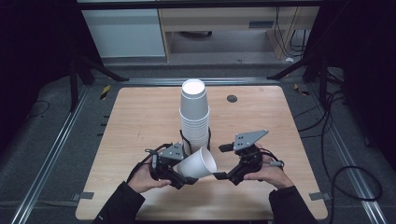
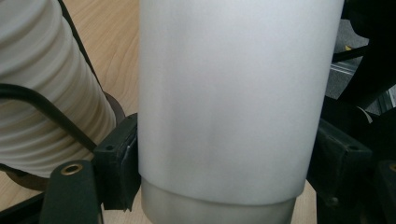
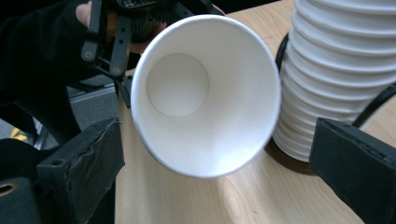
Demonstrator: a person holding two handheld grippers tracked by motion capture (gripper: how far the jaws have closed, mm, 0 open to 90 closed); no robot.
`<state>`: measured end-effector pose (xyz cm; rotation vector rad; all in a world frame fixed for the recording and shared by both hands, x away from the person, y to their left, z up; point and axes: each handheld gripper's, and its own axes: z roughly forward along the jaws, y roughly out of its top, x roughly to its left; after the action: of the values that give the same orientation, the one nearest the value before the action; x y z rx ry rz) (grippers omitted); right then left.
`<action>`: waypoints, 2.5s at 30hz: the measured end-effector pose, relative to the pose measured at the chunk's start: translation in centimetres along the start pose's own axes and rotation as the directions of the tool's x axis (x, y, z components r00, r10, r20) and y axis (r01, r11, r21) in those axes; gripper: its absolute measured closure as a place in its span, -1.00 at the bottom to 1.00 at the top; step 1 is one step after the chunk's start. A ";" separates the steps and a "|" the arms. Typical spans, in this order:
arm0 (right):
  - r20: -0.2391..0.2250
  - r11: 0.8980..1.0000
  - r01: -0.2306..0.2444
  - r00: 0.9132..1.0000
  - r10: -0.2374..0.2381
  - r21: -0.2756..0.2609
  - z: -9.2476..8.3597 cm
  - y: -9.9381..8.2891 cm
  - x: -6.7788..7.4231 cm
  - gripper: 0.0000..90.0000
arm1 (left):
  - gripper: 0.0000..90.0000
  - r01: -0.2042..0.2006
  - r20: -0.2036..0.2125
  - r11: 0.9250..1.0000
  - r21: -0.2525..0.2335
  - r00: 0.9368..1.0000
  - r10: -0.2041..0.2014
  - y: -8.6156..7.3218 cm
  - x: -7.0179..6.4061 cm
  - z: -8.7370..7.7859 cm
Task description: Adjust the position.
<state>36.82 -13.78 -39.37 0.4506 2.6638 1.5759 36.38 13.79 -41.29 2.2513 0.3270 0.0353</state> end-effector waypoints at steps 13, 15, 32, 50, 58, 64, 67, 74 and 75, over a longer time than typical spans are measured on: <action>-0.019 0.998 -0.047 0.999 0.046 -0.044 0.9 0.0 0.0 -0.92 | -0.50 -0.022 -0.013 0.999 -0.029 1.000 0.021 0.6 -0.5 -0.1; -0.023 0.998 -0.050 0.999 0.049 -0.045 1.1 0.1 0.0 -0.92 | -0.50 -0.027 -0.018 0.999 -0.032 1.000 0.026 0.6 -0.6 0.0; -0.048 0.997 -0.075 0.996 0.073 -0.029 2.3 -0.2 -0.2 -0.93 | -0.50 -0.036 -0.018 0.998 -0.054 0.999 0.035 0.9 -0.8 0.5; -0.070 0.997 -0.080 0.994 0.078 -0.024 2.9 -0.3 -0.1 -0.88 | -0.50 -0.049 -0.020 0.997 -0.054 0.999 0.048 1.2 -1.2 0.8; -0.067 0.997 -0.071 0.995 0.070 -0.015 2.9 -0.3 0.0 -0.85 | -0.51 -0.058 -0.020 0.997 -0.044 0.998 0.057 1.2 -1.2 0.9; -0.074 0.997 -0.076 0.995 0.074 -0.016 2.8 -0.4 -0.1 -0.82 | -0.51 -0.061 -0.017 0.997 -0.043 0.998 0.061 1.1 -1.2 0.9; -0.071 0.997 -0.071 0.995 0.070 -0.017 2.8 -0.4 0.0 -0.81 | -0.51 -0.060 -0.016 0.997 -0.041 0.998 0.060 1.1 -1.1 0.9; -0.073 0.997 -0.067 0.995 0.065 -0.028 2.7 -0.3 0.0 -0.78 | -0.52 -0.054 -0.011 0.997 -0.055 0.999 0.053 1.1 -1.1 0.9; -0.075 0.997 -0.068 0.995 0.066 -0.030 2.7 -0.3 0.0 -0.78 | -0.52 -0.056 -0.012 0.997 -0.055 0.998 0.055 1.1 -1.1 0.9</action>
<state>37.18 -11.65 -40.97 0.4958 2.6994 1.6833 35.65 12.19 -40.92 2.2054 0.2663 0.0844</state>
